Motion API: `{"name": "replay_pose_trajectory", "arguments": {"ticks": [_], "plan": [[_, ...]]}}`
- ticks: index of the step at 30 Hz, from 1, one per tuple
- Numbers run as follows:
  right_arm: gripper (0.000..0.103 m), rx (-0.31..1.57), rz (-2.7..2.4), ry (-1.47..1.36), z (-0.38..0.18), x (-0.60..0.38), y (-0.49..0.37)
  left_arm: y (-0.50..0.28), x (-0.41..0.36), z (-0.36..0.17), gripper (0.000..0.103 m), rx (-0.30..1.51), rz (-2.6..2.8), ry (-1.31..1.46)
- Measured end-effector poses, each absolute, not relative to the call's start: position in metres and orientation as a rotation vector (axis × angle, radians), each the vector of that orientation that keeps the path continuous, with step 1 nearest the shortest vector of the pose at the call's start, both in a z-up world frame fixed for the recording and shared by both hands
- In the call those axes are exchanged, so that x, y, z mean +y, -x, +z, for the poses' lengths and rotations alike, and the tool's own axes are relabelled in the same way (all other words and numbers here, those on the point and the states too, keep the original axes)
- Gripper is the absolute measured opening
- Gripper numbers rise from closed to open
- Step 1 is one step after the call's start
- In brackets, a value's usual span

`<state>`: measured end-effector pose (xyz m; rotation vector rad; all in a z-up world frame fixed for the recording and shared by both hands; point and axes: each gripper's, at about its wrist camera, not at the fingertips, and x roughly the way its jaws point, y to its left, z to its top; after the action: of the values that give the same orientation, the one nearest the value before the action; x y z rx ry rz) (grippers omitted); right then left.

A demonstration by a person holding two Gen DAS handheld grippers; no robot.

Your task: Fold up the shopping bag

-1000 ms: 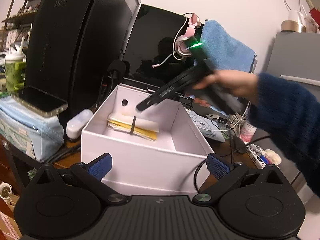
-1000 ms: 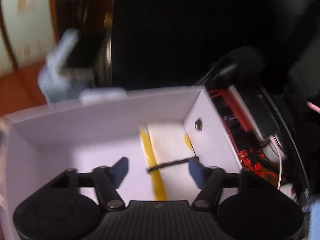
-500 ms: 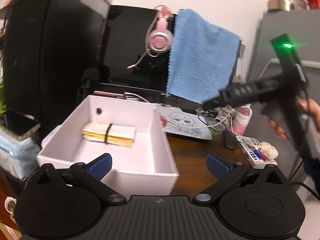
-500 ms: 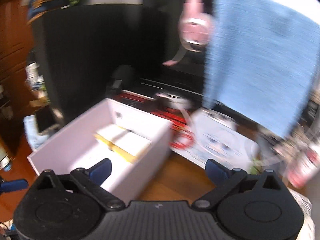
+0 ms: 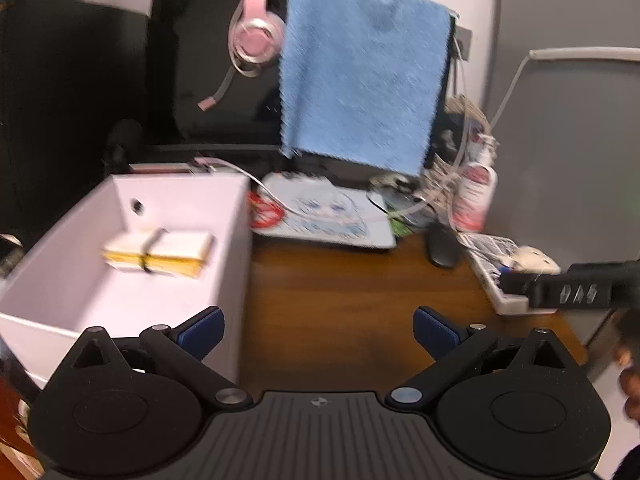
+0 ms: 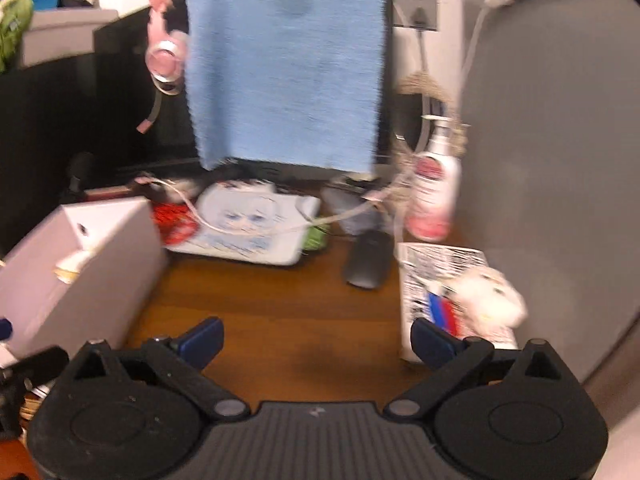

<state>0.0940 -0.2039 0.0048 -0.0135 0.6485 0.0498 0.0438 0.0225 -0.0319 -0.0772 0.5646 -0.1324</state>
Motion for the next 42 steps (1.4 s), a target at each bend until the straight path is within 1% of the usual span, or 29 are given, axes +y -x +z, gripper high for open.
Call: {"name": "replay_pose_trajectory", "arguments": {"ticks": [2,6,17,29,42], "plan": [[0.100,0.666,0.066,0.019,-0.005,-0.204,-0.087,-0.042,0.016,-0.034,0.102,0.567,-0.126,0.061],[0.100,0.709,0.122,-0.058,-0.009,-0.210,-0.079,-0.038,0.005,-0.033,0.102,0.573,-0.108,0.031],[0.100,0.614,0.039,-0.028,-0.001,-0.193,-0.046,-0.019,0.009,-0.019,0.102,0.536,-0.042,0.041],[0.100,0.539,0.081,-0.031,0.017,-0.177,-0.015,0.002,0.020,-0.001,0.102,0.475,0.018,0.054],[0.100,0.529,0.111,-0.039,0.024,-0.167,-0.009,0.007,0.022,0.004,0.102,0.464,0.045,0.043]]}}
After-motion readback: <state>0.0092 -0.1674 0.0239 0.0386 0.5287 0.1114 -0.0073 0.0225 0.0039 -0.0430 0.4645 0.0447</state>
